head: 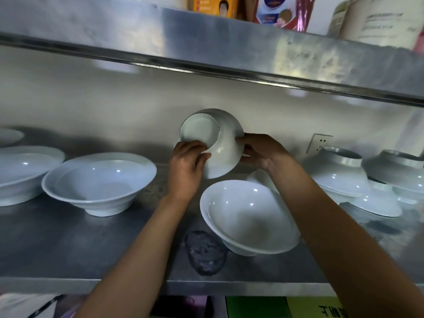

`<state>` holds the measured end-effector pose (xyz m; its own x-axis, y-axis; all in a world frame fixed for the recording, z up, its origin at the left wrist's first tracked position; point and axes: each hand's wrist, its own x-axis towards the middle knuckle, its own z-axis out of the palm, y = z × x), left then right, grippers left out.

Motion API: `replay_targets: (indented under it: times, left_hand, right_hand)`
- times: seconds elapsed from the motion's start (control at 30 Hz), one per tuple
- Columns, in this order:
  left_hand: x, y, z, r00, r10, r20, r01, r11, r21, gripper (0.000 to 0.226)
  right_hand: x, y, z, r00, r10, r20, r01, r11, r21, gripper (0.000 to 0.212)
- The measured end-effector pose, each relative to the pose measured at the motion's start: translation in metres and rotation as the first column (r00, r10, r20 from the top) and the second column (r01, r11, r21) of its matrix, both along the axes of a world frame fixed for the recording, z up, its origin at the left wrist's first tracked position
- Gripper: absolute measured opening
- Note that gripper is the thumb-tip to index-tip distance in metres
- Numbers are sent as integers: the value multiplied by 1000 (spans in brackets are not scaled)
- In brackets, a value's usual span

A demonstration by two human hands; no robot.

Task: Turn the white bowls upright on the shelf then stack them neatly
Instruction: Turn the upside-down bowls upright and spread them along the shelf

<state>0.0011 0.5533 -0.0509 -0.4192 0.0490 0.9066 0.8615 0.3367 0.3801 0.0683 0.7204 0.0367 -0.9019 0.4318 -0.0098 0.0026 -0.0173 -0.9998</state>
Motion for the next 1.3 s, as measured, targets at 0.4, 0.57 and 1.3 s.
replay_targets:
  times: [0.4,0.57,1.3]
  left_hand:
    - [-3,0,-1,997,23,74,-14,993,-117,23]
    - [8,-6,8,988,129,89,-119,988,-101,36]
    - [-24,-7,-7,962,237,137,-195,945,-263,45]
  right_hand:
    - [-6,-18,14,961,-22,-276,37,998,48,29]
    - [-12,-26,0,951,-34,-308,192,847,497,26]
    - [-28,-32,-52,964,242,110,-176,274,945,20]
